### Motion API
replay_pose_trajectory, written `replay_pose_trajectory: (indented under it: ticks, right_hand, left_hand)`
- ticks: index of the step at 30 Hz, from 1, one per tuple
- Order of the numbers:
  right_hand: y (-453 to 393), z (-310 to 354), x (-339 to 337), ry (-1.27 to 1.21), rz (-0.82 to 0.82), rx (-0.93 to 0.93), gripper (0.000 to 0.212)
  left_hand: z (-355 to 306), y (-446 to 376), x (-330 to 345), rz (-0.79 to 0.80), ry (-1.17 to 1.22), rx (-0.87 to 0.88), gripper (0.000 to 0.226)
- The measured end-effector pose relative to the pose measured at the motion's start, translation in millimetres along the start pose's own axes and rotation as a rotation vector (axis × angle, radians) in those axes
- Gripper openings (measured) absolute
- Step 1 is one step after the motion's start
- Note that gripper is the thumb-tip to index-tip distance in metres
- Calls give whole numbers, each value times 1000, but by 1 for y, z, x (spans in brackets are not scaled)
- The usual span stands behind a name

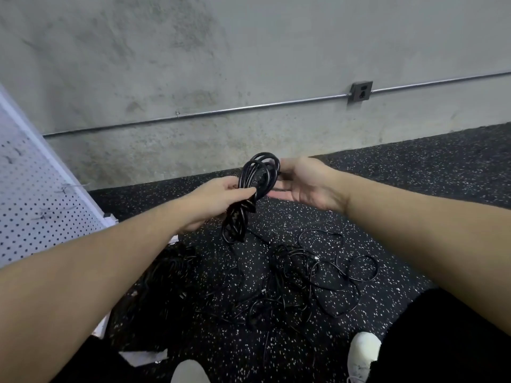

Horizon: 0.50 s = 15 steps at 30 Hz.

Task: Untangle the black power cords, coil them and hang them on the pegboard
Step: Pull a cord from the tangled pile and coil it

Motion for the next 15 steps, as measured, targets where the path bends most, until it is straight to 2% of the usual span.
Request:
replay_pose_trajectory:
  ticks: [3, 7, 10, 15]
  right_hand:
    - [-14, -15, 26, 100, 66, 49, 25]
    - [-34, -47, 41, 300, -5, 179, 31]
    - [-47, -66, 60, 462, 30, 228, 34]
    - [-73, -92, 101, 666, 180, 256, 40]
  left_hand:
    - [24, 16, -24, -29, -40, -46, 17]
    - [60, 39, -52, -29, -133, -133, 19]
    - [93, 49, -77, -60, -292, -200, 19]
    - [151, 47, -123, -120, -604, -281, 19]
Point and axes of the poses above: each hand's wrist, its own y-axis away from the middle knuckle, its own x-axis out of the palm, z = x × y, the point moved 9 cm from there along -y, towards the middle knuckle, and after that the axes turned 5 degrees about y, right-handed, at the moved point
